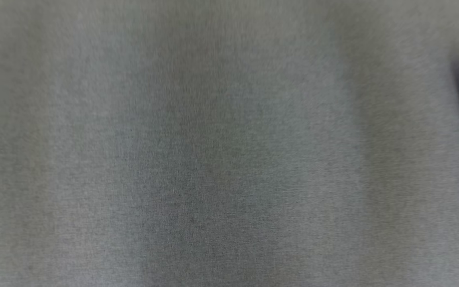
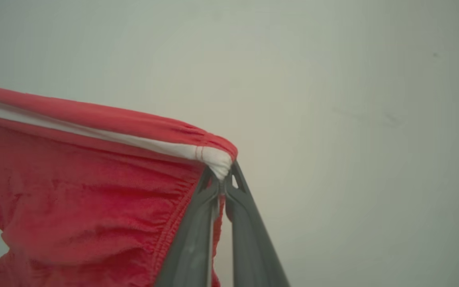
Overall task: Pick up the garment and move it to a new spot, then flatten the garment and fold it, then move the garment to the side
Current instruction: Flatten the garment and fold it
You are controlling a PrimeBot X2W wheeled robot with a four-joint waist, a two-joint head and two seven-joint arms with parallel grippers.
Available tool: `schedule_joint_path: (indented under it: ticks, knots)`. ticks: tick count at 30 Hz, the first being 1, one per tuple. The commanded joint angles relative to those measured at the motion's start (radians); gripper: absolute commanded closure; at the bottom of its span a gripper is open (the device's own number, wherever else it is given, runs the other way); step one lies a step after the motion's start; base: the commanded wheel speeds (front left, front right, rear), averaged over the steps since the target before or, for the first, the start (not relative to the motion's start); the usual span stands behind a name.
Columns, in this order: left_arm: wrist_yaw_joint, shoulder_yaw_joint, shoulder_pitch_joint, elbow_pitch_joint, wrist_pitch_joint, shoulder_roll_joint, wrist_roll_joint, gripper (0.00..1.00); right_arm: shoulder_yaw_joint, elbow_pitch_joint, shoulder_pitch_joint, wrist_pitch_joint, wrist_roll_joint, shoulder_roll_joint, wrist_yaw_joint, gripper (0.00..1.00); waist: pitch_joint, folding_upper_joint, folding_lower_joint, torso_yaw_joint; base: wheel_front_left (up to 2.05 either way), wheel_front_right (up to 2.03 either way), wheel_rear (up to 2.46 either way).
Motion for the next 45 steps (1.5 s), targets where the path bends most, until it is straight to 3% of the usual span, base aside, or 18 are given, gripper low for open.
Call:
schedule_joint_path:
  ticks: [1,9,17,26,34,45]
  knots:
    - [0.01,0.002,0.017,0.021,-0.003,-0.002,0.008,1.0,-0.006,0.025,0.025,-0.006,0.007,0.014,-0.004,1.0,0.118,-0.0001,-0.0004,0.029,0.0,0.0,0.0]
    - [0.01,-0.018,0.284,0.079,-0.005,-0.081,-0.026,1.0,0.166,0.089,0.252,-0.008,0.066,0.0,-0.004,1.0,0.105,-0.0001,-0.0004,0.041,0.0,0.0,0.0]
    - [0.006,0.019,0.715,0.16,-0.005,-0.236,-0.093,1.0,0.389,0.017,0.626,-0.007,0.265,-0.09,-0.004,1.0,-0.011,-0.0001,-0.0004,0.038,0.0,0.0,0.0]
    - [-0.032,0.102,1.044,0.225,0.002,-0.332,-0.13,1.0,0.411,-0.039,0.94,-0.005,0.389,-0.106,-0.004,1.0,-0.223,-0.0001,-0.0004,0.041,0.0,0.0,0.0]
    - [-0.058,0.15,1.318,0.203,0.0,-0.347,-0.102,1.0,0.434,-0.033,1.25,-0.005,0.476,-0.05,-0.004,1.0,-0.443,-0.0001,-0.0004,0.046,0.0,0.0,0.0]
    - [-0.06,0.201,1.462,0.187,-0.003,-0.36,-0.1,1.0,0.499,-0.044,1.369,-0.006,0.502,-0.044,-0.004,1.0,-0.502,-0.0001,-0.0004,0.03,0.0,0.0,0.0]
